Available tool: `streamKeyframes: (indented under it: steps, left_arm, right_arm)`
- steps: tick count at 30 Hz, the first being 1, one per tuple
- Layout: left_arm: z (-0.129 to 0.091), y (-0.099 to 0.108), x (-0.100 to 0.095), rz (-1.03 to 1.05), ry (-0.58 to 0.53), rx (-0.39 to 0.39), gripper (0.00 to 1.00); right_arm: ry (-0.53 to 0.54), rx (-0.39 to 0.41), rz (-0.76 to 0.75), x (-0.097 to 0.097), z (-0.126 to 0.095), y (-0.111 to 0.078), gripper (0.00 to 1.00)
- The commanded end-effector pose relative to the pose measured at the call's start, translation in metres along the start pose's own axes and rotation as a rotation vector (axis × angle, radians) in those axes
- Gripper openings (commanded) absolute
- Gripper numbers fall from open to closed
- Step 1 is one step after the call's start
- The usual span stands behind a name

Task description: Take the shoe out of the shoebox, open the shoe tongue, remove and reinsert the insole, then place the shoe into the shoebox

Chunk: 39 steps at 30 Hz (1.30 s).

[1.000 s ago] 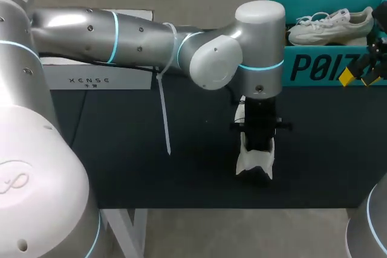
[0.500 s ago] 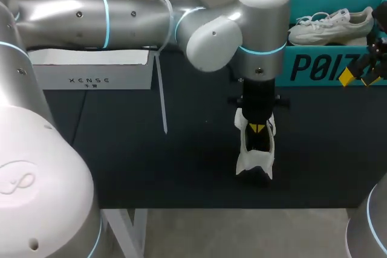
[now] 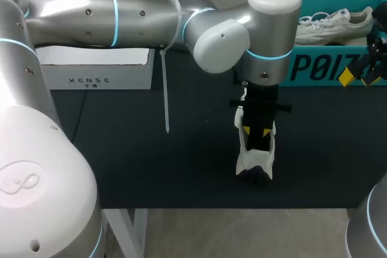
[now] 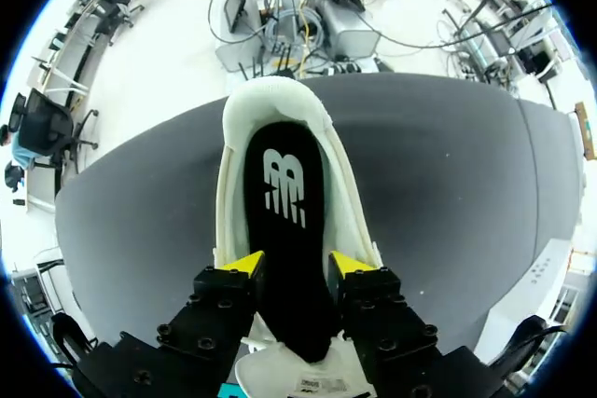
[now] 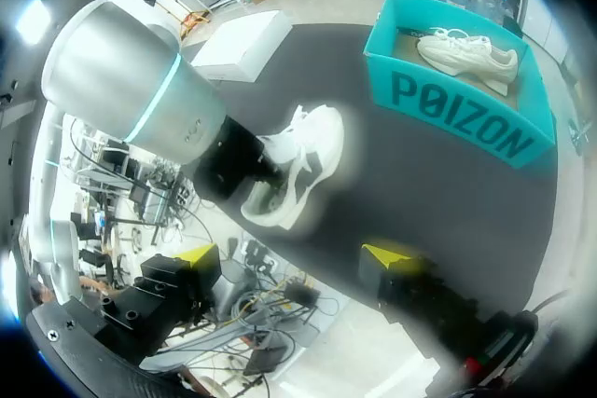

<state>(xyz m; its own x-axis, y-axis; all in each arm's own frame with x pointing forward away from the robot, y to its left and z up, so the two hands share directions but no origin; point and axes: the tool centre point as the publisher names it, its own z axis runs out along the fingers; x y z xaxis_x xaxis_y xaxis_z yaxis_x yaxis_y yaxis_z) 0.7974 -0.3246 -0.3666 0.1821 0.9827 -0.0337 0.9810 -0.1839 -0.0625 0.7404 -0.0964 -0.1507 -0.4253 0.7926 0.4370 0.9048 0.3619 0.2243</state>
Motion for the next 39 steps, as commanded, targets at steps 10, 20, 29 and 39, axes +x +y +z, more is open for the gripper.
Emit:
streamKeyframes:
  steps: [10,20,29,39]
  left_arm:
    - [-0.007,-0.005,0.008,-0.020,-0.019,-0.010,1.00]
    - [-0.046,0.010,0.008,-0.015,-0.030,-0.066,1.00]
    - [-0.080,0.037,0.016,-0.056,-0.059,-0.136,0.37]
    - [-0.061,0.030,0.008,-0.045,-0.087,-0.096,0.00]
  right_arm:
    - [-0.001,0.005,0.002,-0.001,0.000,0.002,1.00]
    - [-0.001,0.005,0.002,-0.001,0.000,0.002,1.00]
    - [-0.001,0.005,0.002,-0.001,0.000,0.002,1.00]
    - [-0.001,0.005,0.002,-0.001,0.000,0.002,1.00]
